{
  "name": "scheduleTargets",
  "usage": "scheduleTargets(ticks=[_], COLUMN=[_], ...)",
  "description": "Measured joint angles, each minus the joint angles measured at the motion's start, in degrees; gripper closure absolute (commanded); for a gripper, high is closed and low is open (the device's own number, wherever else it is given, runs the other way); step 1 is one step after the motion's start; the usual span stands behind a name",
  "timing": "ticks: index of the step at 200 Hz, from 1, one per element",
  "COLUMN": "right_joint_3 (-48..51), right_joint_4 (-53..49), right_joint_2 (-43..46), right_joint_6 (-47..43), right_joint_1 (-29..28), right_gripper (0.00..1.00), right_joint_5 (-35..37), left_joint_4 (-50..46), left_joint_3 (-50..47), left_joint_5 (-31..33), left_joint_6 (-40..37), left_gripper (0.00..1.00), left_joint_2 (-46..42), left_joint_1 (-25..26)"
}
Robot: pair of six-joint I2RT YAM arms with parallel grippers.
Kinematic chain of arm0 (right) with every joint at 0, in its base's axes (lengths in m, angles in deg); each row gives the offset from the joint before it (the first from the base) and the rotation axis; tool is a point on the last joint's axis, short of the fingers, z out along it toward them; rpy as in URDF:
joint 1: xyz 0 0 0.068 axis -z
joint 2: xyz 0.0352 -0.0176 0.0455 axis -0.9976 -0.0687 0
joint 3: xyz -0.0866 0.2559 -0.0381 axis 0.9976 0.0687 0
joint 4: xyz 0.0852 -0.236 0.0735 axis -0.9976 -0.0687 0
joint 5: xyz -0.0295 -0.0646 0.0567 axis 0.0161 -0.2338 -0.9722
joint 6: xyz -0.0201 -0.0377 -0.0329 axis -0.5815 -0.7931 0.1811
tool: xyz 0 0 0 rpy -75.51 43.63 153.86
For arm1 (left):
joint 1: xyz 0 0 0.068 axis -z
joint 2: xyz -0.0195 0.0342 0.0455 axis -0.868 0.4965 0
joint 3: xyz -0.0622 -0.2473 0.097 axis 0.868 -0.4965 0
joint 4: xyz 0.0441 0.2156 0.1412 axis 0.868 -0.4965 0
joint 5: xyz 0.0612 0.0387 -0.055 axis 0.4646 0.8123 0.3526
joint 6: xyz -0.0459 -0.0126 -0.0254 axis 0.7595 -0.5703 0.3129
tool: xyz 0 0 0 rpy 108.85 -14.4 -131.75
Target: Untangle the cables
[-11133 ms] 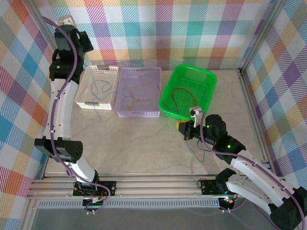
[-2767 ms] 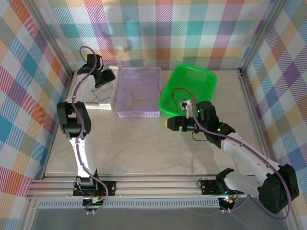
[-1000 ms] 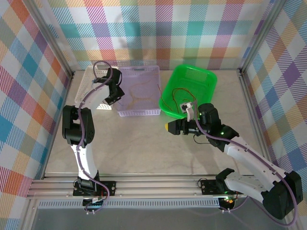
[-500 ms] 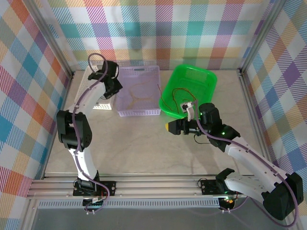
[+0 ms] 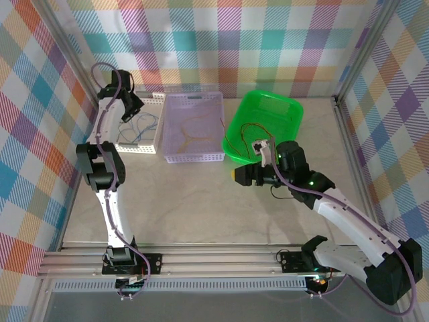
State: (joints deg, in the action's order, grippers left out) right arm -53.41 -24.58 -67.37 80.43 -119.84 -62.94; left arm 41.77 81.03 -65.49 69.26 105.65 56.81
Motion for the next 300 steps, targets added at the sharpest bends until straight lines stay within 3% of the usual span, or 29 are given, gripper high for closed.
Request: scheduleTargets(ticks=[25, 64, 126, 174, 209, 254, 300], right_joint_3=[-4.74, -16.76, -41.9, -72.06, -90.09, -95.01, -99.41], right_joint_4=[-1.36, -5.66, -11.67, -20.02, -27.41, -28.46, -24.41], right_joint_2=[-4.09, -14.19, -36.87, -62.51, -77.85, -83.45, -87.38], right_joint_6=[-0.24, -1.77, -5.55, -10.91, -12.68, -14.4, -17.0], right_joint_1=[0.0, 0.85, 4.42, 6.56, 8.79, 11.37, 13.18], right_gripper=[0.32, 0.31, 0.3, 0.3, 0.3, 0.28, 0.27], right_joint_5=[1.51, 4.0, 6.88, 10.75, 11.78, 11.41, 10.29], left_joint_4=[-1.42, -1.75, -1.42, -0.66, 0.35, 1.46, 1.64], left_joint_3=[0.0, -0.13, -2.47, -5.27, -8.41, -13.9, -11.61], left_joint_5=[-1.36, -4.55, -5.97, -4.24, -2.54, -0.68, 0.72], left_joint_6=[0.0, -0.02, -0.79, -2.16, -2.82, -3.45, -4.44], left_gripper=[1.0, 0.42, 0.04, 0.01, 0.01, 0.03, 0.04], left_joint_2=[4.79, 7.45, -1.09, -14.27, -18.71, -18.51, -14.25], left_joint_1=[-0.42, -0.48, 0.28, 6.19, 11.91, 15.96, 22.23])
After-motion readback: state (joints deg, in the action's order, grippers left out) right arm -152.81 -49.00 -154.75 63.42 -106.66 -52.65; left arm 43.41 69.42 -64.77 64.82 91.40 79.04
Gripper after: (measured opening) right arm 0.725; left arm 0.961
